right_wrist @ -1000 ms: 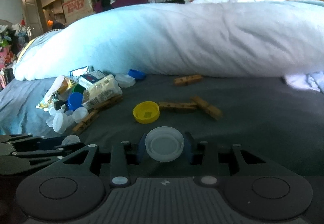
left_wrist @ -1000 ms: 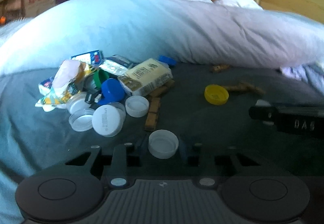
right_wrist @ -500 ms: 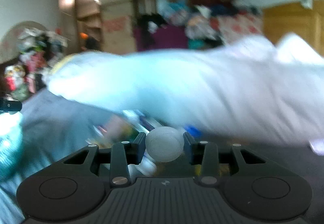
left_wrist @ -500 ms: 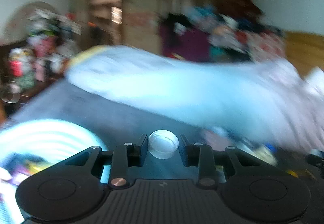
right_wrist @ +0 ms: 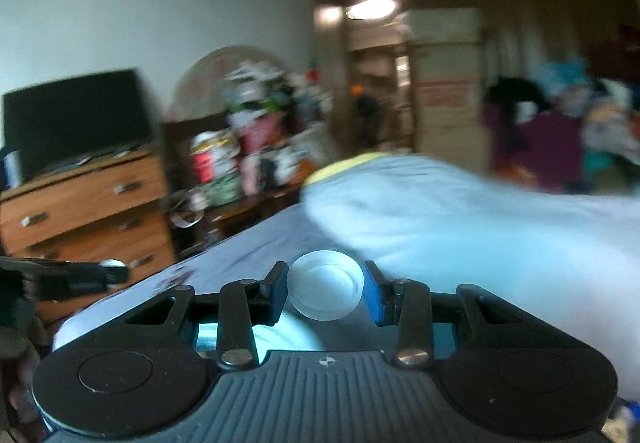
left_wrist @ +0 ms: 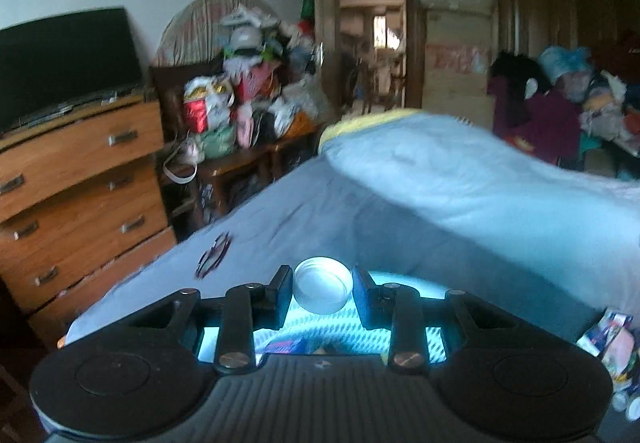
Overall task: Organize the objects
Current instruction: 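Carry both white caps to the blue basket and open both grippers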
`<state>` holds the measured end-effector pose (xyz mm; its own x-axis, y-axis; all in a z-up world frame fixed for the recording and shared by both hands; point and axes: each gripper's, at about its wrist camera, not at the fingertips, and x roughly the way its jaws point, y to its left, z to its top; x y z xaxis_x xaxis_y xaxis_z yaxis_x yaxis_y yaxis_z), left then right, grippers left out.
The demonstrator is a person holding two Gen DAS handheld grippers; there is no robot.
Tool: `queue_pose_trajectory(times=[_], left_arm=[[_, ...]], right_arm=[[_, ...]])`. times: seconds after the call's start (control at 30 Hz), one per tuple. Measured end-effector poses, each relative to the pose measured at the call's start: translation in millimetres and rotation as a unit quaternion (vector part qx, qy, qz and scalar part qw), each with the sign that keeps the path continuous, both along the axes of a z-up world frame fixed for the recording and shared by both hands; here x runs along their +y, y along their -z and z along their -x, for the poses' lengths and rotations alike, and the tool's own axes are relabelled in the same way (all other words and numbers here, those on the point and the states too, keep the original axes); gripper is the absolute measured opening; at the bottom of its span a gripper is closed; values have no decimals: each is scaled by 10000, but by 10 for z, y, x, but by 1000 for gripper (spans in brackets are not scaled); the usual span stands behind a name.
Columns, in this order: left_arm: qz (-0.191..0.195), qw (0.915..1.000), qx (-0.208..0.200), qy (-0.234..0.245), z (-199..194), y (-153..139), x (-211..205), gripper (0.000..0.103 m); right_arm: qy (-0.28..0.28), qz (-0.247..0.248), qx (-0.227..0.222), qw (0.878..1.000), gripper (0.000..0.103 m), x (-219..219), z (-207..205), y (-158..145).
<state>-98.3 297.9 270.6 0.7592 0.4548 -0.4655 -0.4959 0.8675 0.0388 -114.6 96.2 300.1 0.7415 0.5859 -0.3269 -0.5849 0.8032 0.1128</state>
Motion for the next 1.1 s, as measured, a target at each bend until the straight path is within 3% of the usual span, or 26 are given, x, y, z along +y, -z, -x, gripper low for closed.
queue_pose_trajectory(times=[0.2,0.3,1.03,1.1], left_arm=[[143,9993,338,-53,126,126,361,35],[196,9989,411,-53,144,288,270,34],[321,9982,502,-55,40,487,318,35],[303,9983,494,-81,39,482,305,42]], right_arm=[[-563,296,331,9974,40,752,72,16],[-616,419,393,9964,40,1007,102,25],[-558,577,474,9956,40,1197,125,158],[-560,592,457,9956,41,1210,130,184]])
